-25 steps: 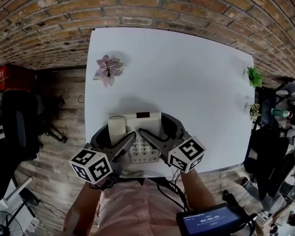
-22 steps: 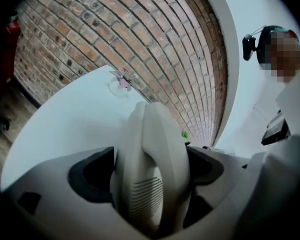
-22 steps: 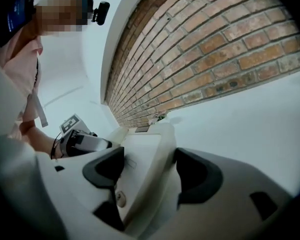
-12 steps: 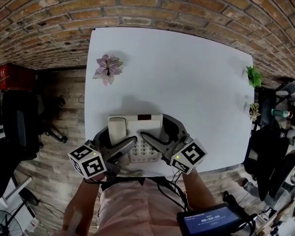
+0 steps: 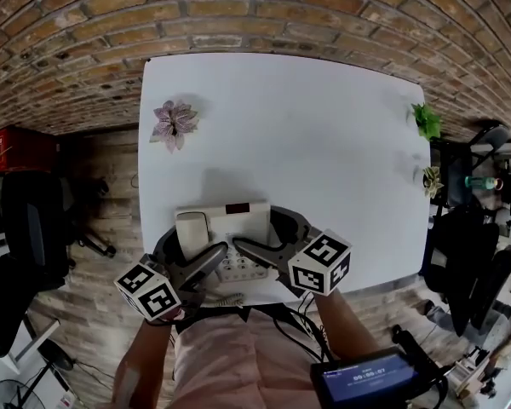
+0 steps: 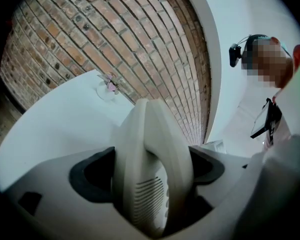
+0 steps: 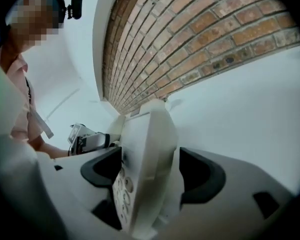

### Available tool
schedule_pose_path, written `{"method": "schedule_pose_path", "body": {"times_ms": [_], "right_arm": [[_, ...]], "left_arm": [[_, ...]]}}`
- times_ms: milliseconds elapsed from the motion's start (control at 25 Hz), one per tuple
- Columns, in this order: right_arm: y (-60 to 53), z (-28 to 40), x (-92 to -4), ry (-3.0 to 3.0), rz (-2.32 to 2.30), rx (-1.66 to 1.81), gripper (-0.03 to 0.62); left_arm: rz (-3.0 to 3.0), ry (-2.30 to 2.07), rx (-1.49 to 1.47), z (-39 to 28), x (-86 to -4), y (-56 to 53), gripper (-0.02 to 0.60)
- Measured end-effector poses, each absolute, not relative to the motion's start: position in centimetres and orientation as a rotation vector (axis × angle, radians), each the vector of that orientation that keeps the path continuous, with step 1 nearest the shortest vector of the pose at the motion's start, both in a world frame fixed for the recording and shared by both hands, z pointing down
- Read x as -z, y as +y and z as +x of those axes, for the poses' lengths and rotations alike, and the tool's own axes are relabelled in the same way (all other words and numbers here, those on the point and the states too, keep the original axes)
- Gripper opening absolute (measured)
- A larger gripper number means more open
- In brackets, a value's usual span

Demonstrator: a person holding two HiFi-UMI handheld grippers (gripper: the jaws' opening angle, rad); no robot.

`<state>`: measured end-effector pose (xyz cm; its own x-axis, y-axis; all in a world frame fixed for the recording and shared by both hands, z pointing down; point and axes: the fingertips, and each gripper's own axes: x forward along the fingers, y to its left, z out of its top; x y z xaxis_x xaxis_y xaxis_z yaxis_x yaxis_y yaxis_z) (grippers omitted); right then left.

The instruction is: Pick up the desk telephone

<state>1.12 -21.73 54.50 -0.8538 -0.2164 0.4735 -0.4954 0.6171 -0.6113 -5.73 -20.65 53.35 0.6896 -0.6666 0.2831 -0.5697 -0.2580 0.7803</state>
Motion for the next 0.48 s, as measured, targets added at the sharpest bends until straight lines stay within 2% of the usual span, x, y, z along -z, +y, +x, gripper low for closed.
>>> {"method": "schedule_pose_path", "body": {"times_ms": [480], "right_arm": [[-20.52,0.85,-54.60,-2.457,0.580,-1.207,0.336]], "left_arm": [[1.950,-0.962,0.098,-5.29,-52.91,-20.31,0.439]]}}
